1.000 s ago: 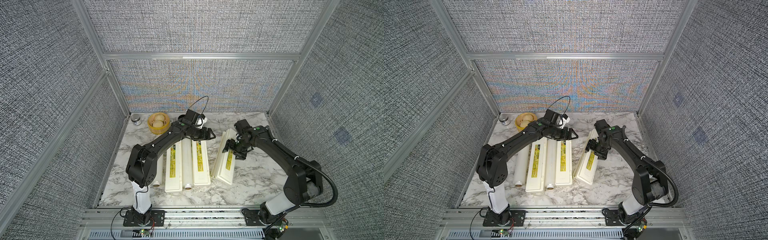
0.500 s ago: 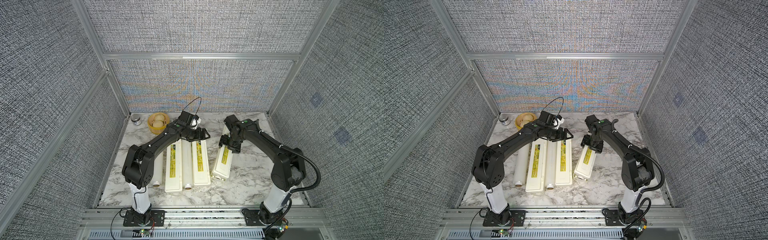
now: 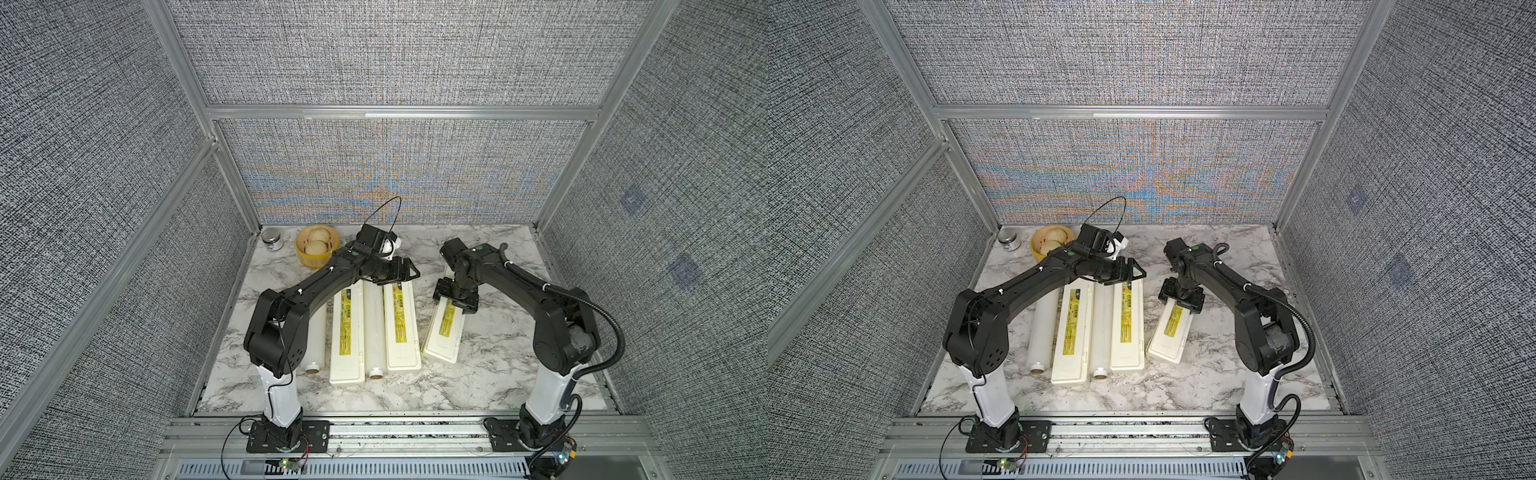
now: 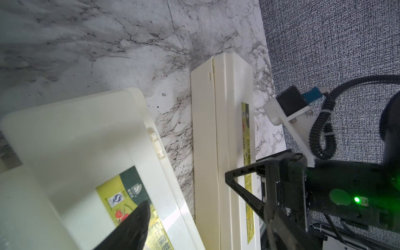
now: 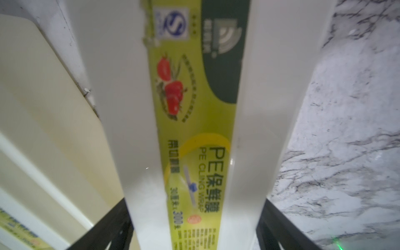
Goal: Put plastic wrap rolls into dispensers
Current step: Close the lid on the plastic wrap cutting box.
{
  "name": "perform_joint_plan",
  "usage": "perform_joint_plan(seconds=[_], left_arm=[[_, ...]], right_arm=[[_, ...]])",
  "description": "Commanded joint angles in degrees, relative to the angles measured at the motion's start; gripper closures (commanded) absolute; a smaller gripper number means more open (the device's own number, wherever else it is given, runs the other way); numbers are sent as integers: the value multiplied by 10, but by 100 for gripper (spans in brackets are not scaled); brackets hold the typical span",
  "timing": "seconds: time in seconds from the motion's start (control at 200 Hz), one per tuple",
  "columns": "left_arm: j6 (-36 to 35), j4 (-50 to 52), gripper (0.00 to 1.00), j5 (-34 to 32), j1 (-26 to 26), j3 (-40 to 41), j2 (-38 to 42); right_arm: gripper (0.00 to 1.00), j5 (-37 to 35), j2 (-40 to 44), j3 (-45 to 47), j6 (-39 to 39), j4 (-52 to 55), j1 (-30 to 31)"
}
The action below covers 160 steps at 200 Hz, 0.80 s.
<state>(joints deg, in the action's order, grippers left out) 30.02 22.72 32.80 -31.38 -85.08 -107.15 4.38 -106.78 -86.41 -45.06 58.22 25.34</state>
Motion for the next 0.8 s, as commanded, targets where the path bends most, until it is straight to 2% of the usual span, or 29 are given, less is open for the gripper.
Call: perform_joint_plan(seconds=[0.0,0.245,0.28,0.796], left_arm=[[2,-18,18,4,3,6,10],[3,-24,18,12,8,10,8],[2,-24,19,11,9,12,10],[9,-34,20,29,13,19,2]], right_arm=[[15,13,-4,-11,-9,-8,4],[8,13,-23,-17,9,9,13],[1,14,-27,-14,11,10,14],[1,-1,-19,-69,33,52,24]])
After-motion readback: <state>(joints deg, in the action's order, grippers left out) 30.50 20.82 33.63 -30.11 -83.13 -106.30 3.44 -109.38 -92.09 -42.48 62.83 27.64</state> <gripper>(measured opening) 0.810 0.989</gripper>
